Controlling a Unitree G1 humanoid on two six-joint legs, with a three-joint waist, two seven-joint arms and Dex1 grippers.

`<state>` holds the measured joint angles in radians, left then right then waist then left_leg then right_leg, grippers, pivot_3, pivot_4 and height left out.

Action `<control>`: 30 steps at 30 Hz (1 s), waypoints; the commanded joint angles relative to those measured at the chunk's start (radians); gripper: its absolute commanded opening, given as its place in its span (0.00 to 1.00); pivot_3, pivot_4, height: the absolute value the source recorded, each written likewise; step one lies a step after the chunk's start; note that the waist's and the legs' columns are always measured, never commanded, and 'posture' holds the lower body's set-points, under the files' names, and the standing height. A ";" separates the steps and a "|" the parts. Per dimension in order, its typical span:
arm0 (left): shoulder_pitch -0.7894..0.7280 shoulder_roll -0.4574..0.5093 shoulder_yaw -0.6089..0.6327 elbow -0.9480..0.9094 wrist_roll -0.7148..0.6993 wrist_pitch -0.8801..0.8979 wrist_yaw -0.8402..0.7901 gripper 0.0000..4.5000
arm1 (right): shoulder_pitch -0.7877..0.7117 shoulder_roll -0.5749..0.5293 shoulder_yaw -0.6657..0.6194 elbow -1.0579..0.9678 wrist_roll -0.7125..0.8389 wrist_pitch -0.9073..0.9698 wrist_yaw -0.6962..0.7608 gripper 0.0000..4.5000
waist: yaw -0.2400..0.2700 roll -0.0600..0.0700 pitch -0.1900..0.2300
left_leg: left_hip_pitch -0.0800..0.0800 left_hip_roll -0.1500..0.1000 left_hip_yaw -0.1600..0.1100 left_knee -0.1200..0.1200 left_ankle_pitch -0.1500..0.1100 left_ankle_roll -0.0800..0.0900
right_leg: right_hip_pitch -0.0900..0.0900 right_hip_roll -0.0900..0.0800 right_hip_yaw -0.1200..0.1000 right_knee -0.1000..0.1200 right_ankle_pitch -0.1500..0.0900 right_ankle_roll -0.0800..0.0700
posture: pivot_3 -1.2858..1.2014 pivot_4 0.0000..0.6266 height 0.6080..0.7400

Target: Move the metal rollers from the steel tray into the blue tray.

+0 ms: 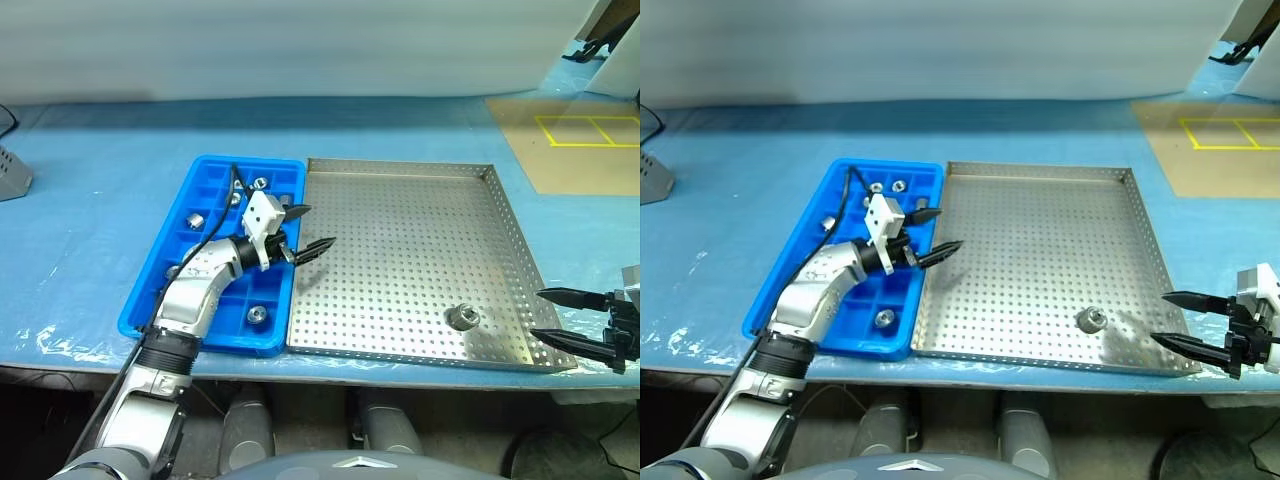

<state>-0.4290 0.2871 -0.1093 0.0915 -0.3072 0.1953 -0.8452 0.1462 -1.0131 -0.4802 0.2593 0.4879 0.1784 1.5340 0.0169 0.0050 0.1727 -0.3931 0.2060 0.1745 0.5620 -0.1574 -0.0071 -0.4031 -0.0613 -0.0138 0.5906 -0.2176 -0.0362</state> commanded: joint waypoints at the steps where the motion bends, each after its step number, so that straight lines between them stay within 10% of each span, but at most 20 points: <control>1: -0.001 0.004 0.009 -0.053 -0.010 -0.001 0.005 1.00 | -0.171 0.160 0.219 -0.099 -0.124 0.057 -0.180 0.97 | -0.004 -0.001 0.000 | 0.000 0.000 0.000 0.000 0.000 0.000 | 0.000 0.000 0.000 0.000 0.000 0.000 | 0.43 0.24 1.00; 3: 0.002 0.003 0.008 -0.057 -0.011 0.001 0.007 1.00 | -0.513 0.629 0.607 -0.085 -0.386 0.228 -0.553 0.97 | -0.069 -0.040 -0.009 | 0.005 0.001 0.001 -0.001 0.001 -0.002 | 0.001 0.003 -0.001 0.001 0.001 -0.002 | 0.43 0.24 1.00; 5: 0.005 0.003 0.008 -0.061 -0.011 0.004 0.008 1.00 | -0.634 0.810 0.714 -0.030 -0.498 0.294 -0.679 0.97 | -0.089 -0.028 -0.003 | 0.011 0.013 -0.015 0.000 -0.001 -0.028 | -0.002 0.004 -0.028 0.002 0.004 -0.006 | 0.43 0.24 1.00; 7: 0.006 -0.002 0.008 -0.061 -0.005 0.008 0.007 1.00 | -0.644 0.830 0.727 -0.027 -0.516 0.336 -0.705 0.97 | -0.059 0.001 -0.006 | -0.011 0.013 -0.031 -0.001 0.004 -0.042 | -0.027 -0.004 -0.051 0.002 0.013 -0.012 | 0.43 0.24 1.00; 11: 0.008 -0.003 0.004 -0.063 -0.001 0.013 0.004 1.00 | -0.642 0.821 0.760 -0.045 -0.504 0.373 -0.740 0.97 | 0.032 0.002 -0.005 | 0.004 0.017 -0.012 -0.017 0.018 -0.039 | -0.014 -0.012 -0.052 0.014 0.009 -0.019 | 0.43 0.24 1.00; 30: -0.056 0.027 0.045 0.005 -0.007 -0.007 -0.036 1.00 | -0.742 0.829 0.642 -0.251 -0.291 0.532 -0.747 0.97 | -0.009 0.000 -0.005 | 0.014 0.016 0.000 -0.017 0.014 -0.033 | -0.013 -0.012 -0.037 0.015 0.008 -0.015 | 0.42 0.24 1.00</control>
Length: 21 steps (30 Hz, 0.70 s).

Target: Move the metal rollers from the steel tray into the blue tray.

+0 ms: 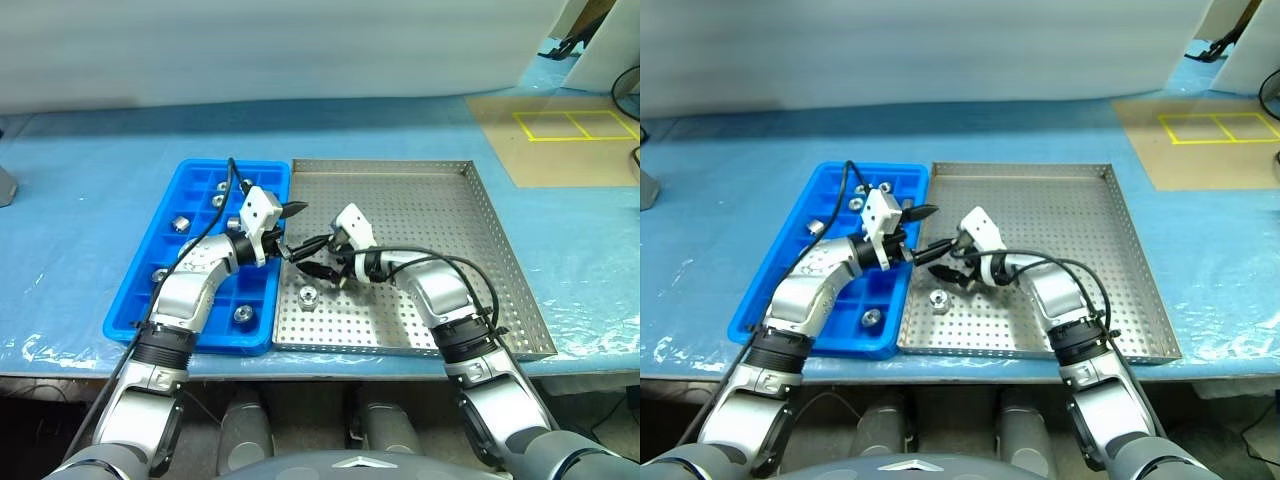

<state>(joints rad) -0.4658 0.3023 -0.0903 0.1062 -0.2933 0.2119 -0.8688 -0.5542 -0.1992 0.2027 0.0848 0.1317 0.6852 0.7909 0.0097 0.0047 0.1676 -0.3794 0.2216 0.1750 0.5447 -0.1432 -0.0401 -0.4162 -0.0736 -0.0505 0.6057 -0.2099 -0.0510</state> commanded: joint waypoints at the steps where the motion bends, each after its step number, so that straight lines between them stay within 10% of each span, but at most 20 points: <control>1: -0.022 0.019 0.034 -0.006 -0.024 -0.026 -0.016 1.00 | -0.044 0.015 -0.045 -0.088 0.080 0.028 0.000 0.97 | -0.002 0.000 0.000 | -0.001 0.000 0.000 0.000 0.000 0.000 | -0.001 0.000 0.000 0.000 0.000 0.000 | 0.42 0.24 1.00; 21: 0.086 0.192 0.190 -0.132 -0.123 0.012 -0.029 1.00 | -0.107 -0.092 0.222 -0.201 0.134 0.244 0.086 0.97 | 0.008 0.000 0.000 | -0.003 0.000 0.000 0.000 0.000 -0.001 | -0.004 0.000 0.000 0.001 0.000 0.000 | 0.46 0.24 1.00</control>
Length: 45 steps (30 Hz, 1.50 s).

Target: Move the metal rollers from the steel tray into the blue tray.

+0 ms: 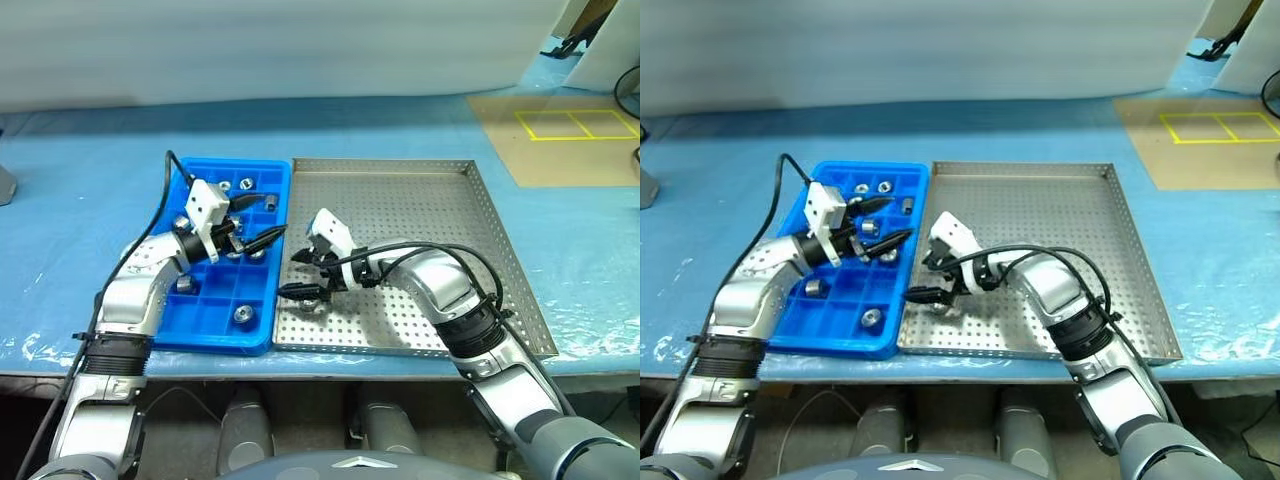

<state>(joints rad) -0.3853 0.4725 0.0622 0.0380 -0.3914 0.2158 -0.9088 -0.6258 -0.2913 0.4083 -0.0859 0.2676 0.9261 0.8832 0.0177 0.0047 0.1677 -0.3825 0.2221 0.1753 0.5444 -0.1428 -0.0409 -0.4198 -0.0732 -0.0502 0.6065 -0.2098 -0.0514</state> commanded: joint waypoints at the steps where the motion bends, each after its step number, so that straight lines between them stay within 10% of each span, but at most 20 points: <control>1: 0.009 0.026 0.041 -0.068 -0.026 0.011 0.014 1.00 | -0.039 -0.009 0.019 0.003 -0.009 -0.024 0.007 0.97 | 0.001 0.000 0.000 | 0.000 0.000 0.000 0.000 0.000 0.000 | 0.000 0.000 0.000 0.000 0.000 0.000 | 0.46 0.24 1.00; 27: 0.006 0.040 0.037 -0.095 -0.030 0.041 0.043 1.00 | -0.118 -0.056 0.135 0.150 -0.049 -0.049 0.164 0.97 | 0.008 0.000 0.000 | 0.000 0.000 0.000 0.001 0.000 0.000 | 0.000 0.000 0.000 0.002 0.000 0.000 | 0.46 0.24 1.00; 39: 0.004 0.040 0.031 -0.095 -0.023 0.042 0.043 1.00 | -0.159 -0.035 0.121 0.277 -0.098 -0.073 0.144 0.20 | 0.010 0.000 0.000 | 0.001 0.000 0.000 0.001 0.000 0.000 | 0.000 0.000 0.000 0.003 0.000 -0.001 | 0.46 0.24 1.00; 45: -0.009 0.038 0.025 -0.079 -0.019 0.034 0.038 1.00 | -0.234 0.017 0.069 0.410 -0.123 -0.171 0.104 0.12 | 0.008 -0.001 0.000 | 0.001 0.000 0.000 0.002 0.001 -0.001 | 0.000 0.000 0.000 0.004 0.001 -0.001 | 0.46 0.24 1.00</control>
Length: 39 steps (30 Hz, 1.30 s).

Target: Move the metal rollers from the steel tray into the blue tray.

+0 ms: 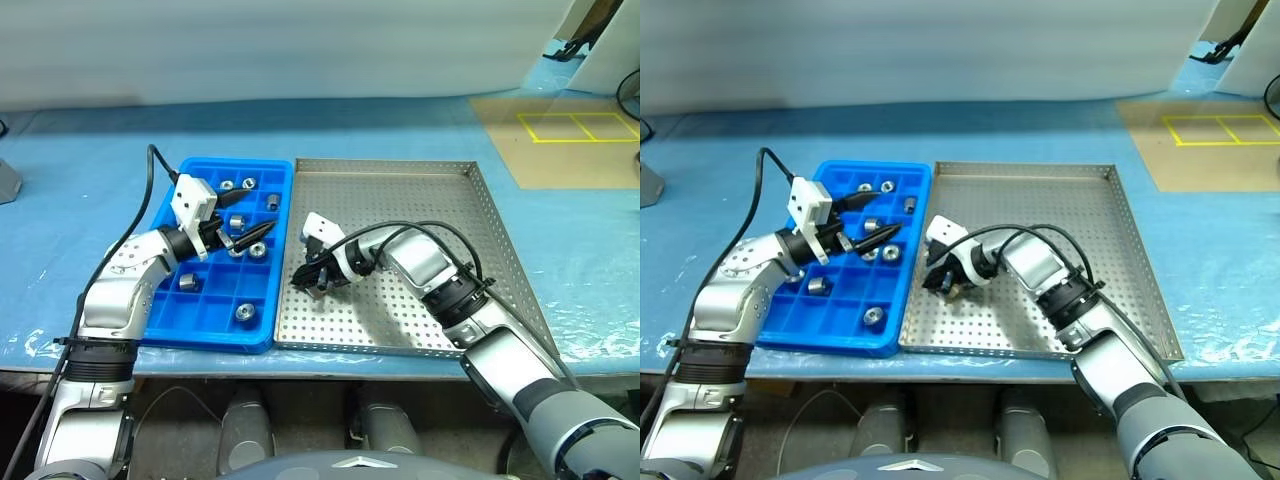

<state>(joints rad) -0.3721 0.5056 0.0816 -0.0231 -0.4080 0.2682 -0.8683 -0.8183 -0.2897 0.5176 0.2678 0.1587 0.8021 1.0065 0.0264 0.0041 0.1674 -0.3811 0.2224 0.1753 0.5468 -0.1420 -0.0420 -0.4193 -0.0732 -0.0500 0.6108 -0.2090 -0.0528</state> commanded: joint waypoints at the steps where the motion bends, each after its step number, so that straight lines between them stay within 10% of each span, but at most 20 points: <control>1: -0.024 0.006 0.006 -0.015 -0.002 -0.020 -0.003 1.00 | -0.057 0.024 -0.051 0.083 -0.016 -0.065 -0.023 0.12 | 0.000 0.000 0.000 | 0.000 0.000 0.000 0.000 0.000 0.000 | 0.000 0.000 0.000 0.000 0.000 0.000 | 0.45 0.24 1.00; 13: -0.036 0.010 0.011 0.003 0.008 -0.031 -0.003 1.00 | -0.230 0.126 -0.178 0.405 -0.041 -0.241 -0.078 0.12 | -0.007 0.000 0.000 | -0.001 0.000 0.000 0.000 0.000 0.000 | -0.001 0.000 0.000 0.000 0.000 -0.001 | 0.46 0.24 1.00; 26: -0.031 0.004 0.009 0.016 0.013 -0.041 -0.001 1.00 | -0.160 0.158 -0.170 0.227 -0.002 -0.053 0.034 1.00 | -0.015 0.000 0.000 | -0.002 0.001 0.000 0.000 0.000 0.000 | -0.004 0.001 0.000 0.002 0.000 -0.002 | 0.45 0.24 1.00; 39: -0.041 0.013 0.007 0.030 0.009 -0.038 -0.017 1.00 | -0.015 0.090 -0.034 -0.053 0.003 0.068 0.125 1.00 | -0.011 0.000 0.000 | 0.000 0.002 0.000 0.000 0.001 -0.002 | -0.004 0.001 0.000 0.005 -0.001 -0.003 | 0.45 0.24 1.00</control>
<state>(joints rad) -0.3926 0.5059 0.0790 0.0237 -0.3914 0.2425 -0.8772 -0.8369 -0.2015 0.4631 0.2772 0.1406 0.8602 1.1167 0.0154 0.0040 0.1676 -0.3813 0.2238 0.1754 0.5466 -0.1408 -0.0437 -0.4232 -0.0724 -0.0504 0.6162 -0.2103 -0.0562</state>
